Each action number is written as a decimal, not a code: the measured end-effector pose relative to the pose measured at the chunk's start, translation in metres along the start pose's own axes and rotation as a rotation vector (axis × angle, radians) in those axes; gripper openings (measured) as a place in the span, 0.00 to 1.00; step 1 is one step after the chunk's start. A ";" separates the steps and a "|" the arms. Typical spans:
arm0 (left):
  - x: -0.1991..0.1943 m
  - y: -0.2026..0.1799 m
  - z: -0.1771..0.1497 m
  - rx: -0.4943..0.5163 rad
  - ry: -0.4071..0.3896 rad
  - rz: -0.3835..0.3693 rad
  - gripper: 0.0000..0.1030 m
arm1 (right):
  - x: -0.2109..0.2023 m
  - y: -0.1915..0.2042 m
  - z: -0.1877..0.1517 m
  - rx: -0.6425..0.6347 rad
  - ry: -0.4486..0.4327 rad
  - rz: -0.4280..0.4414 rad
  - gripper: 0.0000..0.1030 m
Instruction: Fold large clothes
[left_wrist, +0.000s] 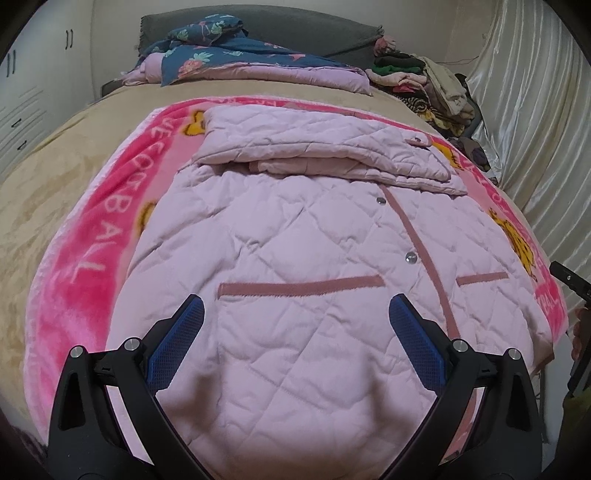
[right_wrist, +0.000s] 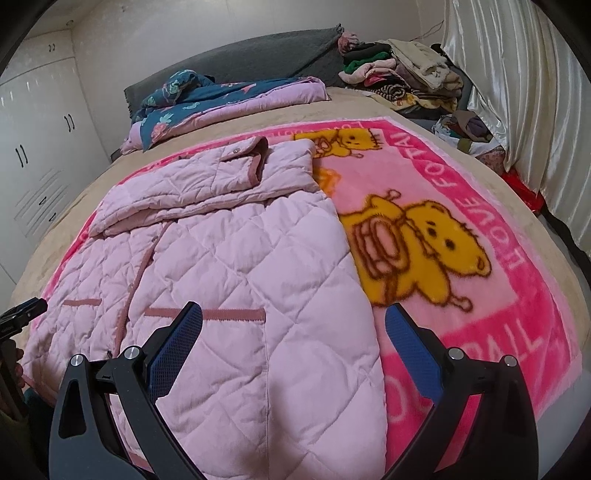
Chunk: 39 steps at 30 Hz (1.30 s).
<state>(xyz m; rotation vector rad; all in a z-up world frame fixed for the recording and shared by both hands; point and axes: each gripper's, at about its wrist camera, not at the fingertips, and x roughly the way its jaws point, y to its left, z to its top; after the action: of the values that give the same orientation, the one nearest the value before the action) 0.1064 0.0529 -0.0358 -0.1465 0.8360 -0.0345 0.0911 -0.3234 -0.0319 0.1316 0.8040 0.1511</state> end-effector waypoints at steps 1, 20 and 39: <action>0.000 0.002 -0.001 -0.003 0.002 -0.001 0.91 | 0.000 0.000 -0.001 -0.004 0.002 -0.003 0.96; -0.002 0.049 -0.023 -0.060 0.066 0.004 0.91 | -0.013 0.011 -0.013 -0.032 0.017 -0.050 0.96; -0.007 0.076 -0.037 -0.060 0.106 -0.087 0.91 | -0.005 0.013 -0.021 -0.026 0.048 -0.061 0.96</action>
<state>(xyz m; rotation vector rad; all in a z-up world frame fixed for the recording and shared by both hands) 0.0720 0.1244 -0.0660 -0.2389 0.9370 -0.1003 0.0713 -0.3102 -0.0408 0.0787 0.8528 0.1079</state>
